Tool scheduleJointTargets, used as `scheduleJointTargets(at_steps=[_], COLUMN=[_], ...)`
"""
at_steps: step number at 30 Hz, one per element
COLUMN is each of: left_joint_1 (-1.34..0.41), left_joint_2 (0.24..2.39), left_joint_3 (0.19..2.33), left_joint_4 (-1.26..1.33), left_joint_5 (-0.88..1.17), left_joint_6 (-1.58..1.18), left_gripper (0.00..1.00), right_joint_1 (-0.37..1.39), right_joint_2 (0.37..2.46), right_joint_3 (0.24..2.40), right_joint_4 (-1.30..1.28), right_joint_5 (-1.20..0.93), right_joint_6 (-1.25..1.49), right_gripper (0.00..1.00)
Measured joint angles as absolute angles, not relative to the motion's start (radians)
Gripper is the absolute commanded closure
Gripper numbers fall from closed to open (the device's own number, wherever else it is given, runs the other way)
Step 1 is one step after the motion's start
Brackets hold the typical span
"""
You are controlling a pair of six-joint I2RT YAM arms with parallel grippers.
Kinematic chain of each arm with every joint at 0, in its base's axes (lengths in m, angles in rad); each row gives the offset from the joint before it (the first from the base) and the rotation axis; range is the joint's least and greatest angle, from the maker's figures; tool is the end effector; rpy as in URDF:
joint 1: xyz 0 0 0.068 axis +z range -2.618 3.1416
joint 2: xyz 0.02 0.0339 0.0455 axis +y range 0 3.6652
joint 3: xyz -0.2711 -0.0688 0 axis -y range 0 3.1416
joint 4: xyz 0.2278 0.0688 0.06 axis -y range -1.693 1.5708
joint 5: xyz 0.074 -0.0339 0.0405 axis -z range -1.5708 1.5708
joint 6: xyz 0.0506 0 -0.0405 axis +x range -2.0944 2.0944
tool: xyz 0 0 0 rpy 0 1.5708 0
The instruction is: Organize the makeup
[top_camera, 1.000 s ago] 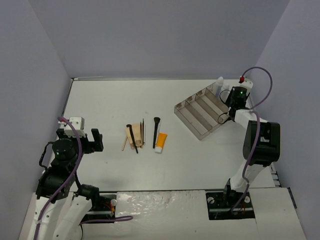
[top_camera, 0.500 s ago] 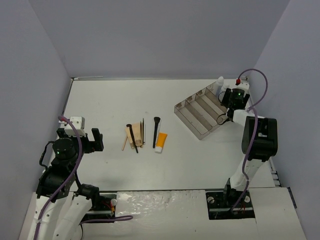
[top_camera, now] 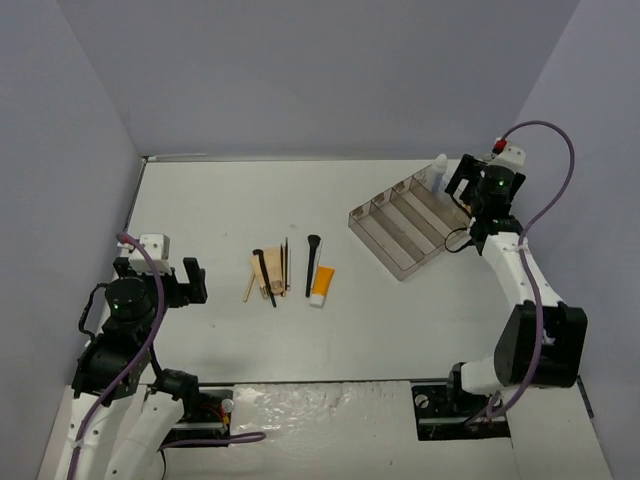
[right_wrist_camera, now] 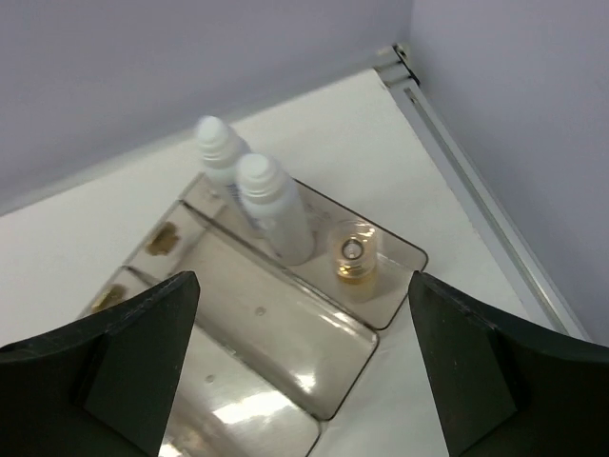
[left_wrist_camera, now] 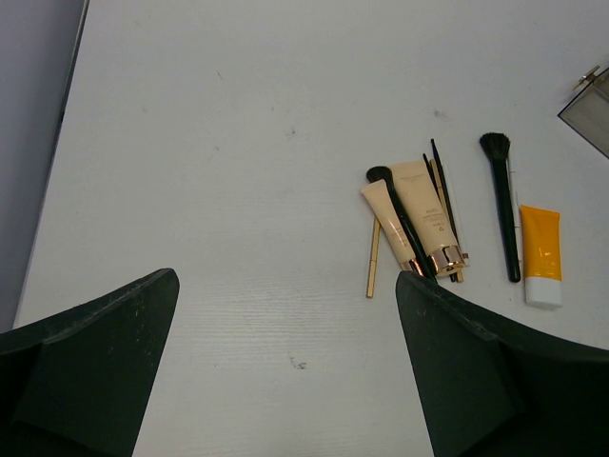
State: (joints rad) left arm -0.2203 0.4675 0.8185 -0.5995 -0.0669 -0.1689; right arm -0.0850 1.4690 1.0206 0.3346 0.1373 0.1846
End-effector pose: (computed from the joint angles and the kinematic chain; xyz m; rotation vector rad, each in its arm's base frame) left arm 0.0905 -0.0168 0.3397 -0.0006 1.8240 -0.2144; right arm 0.3452 -0.0364 0.3244 0.3280 1.6514 -0.0408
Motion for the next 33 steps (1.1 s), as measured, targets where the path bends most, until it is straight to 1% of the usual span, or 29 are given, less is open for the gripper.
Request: scheduleJointTargets(at_steps=[2, 4, 6, 9, 12, 16, 19, 21, 24, 28, 33], left_joint_1=[-0.22, -0.22, -0.22, -0.22, -0.22, -0.22, -0.218, -0.217, -0.215, -0.205, -0.13], left_joint_2=[0.467, 0.468, 0.47, 0.486, 0.541, 0.668, 0.776, 0.844, 0.922, 0.999, 1.048], left_joint_3=[0.818, 0.818, 0.818, 0.819, 0.829, 0.893, 0.966, 1.009, 1.055, 1.07, 1.047], left_joint_4=[-0.599, -0.599, -0.599, -0.596, -0.591, -0.588, -0.564, -0.539, -0.502, -0.454, -0.44], left_joint_5=[-0.067, -0.067, -0.067, -0.067, -0.066, -0.061, -0.057, -0.053, -0.05, -0.029, 0.06], left_joint_6=[-0.169, -0.17, -0.175, -0.188, -0.203, -0.221, -0.23, -0.235, -0.239, -0.241, -0.265], left_gripper=[0.03, 0.03, 0.03, 0.03, 0.03, 0.03, 0.03, 0.03, 0.03, 0.03, 0.03], right_joint_1=[-0.054, 0.014, 0.102, 0.248, 0.433, 0.672, 0.788, 0.846, 0.896, 0.919, 0.925], right_joint_2=[1.354, 1.261, 1.206, 1.195, 1.243, 1.357, 1.444, 1.521, 1.623, 1.732, 1.781], right_joint_3=[1.008, 0.988, 0.967, 0.936, 0.909, 0.905, 0.91, 0.925, 0.956, 0.993, 1.008], right_joint_4=[0.292, 0.251, 0.214, 0.17, 0.126, 0.096, 0.088, 0.085, 0.085, 0.086, 0.086], right_joint_5=[0.121, 0.112, 0.106, 0.112, 0.173, 0.242, 0.306, 0.35, 0.38, 0.404, 0.417], right_joint_6=[0.207, 0.236, 0.262, 0.311, 0.366, 0.448, 0.511, 0.551, 0.597, 0.64, 0.662], right_gripper=[0.09, 0.08, 0.08, 0.08, 0.08, 0.1, 0.1, 0.13, 0.15, 0.15, 0.17])
